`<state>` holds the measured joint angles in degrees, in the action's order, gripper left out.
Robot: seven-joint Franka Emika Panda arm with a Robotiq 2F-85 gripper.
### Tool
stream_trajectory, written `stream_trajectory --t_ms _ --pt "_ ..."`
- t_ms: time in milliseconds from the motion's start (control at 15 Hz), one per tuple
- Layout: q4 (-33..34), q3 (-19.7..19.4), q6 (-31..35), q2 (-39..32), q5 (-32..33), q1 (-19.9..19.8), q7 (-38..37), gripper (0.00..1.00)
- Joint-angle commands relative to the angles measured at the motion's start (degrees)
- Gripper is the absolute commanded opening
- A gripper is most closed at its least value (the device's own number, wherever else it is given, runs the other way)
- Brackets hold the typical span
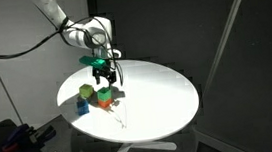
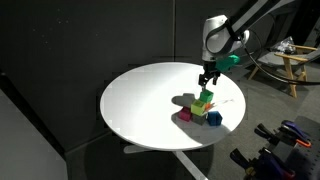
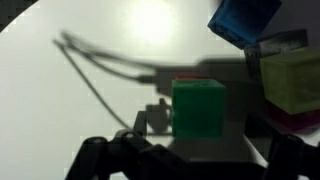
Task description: Put the dark green toy block on top of the orange toy block, then put it back on top of the light green toy block
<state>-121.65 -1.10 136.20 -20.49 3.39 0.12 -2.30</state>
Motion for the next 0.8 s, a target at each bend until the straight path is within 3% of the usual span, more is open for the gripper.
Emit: stream_trajectory --t_ms 0,733 --pt "2.01 0.07 0.00 -1.59 0.33 0.05 1.11 1.00" --pt "3.73 -0.01 0.09 -4.68 0.67 0.40 1.10 1.00"
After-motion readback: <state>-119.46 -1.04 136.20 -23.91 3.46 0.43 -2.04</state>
